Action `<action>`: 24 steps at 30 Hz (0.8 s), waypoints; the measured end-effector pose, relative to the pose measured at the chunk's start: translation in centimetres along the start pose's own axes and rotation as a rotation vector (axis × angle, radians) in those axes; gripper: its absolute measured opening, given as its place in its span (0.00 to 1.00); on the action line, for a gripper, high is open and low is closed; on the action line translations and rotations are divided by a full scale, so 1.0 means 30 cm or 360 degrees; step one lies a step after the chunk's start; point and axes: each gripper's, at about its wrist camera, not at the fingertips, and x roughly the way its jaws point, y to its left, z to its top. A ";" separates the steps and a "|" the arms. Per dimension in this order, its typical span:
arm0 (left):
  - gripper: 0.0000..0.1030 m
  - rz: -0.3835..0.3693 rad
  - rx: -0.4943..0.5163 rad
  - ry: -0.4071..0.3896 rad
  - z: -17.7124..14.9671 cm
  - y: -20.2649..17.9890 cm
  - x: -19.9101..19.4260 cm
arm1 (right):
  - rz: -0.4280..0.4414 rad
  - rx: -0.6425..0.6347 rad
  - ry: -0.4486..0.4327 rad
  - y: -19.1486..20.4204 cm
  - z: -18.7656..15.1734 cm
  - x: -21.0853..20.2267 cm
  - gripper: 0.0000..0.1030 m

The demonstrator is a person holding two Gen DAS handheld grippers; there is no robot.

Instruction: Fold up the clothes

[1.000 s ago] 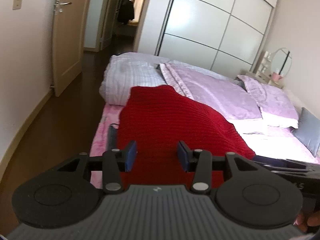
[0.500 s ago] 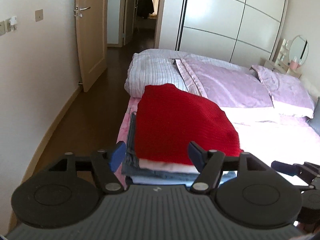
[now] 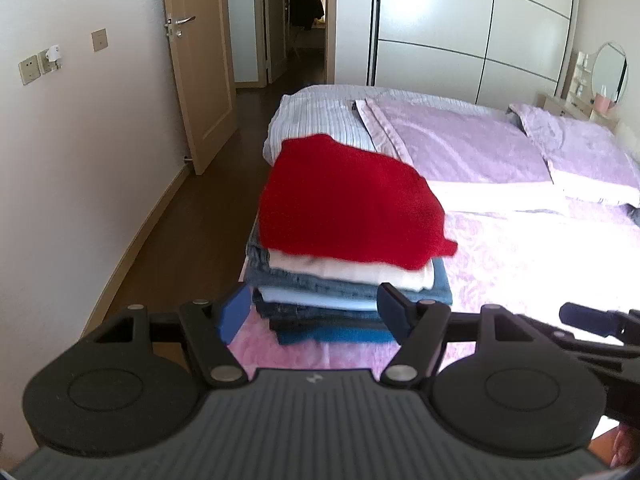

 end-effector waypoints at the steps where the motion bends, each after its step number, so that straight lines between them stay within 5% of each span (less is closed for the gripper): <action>1: 0.65 0.0007 0.0005 0.0004 -0.015 -0.012 -0.012 | 0.0011 0.0010 -0.0002 -0.008 -0.007 -0.016 0.62; 24: 0.65 0.0090 -0.0079 0.0092 -0.373 -0.189 -0.293 | 0.0106 0.0049 0.0161 -0.139 -0.317 -0.280 0.62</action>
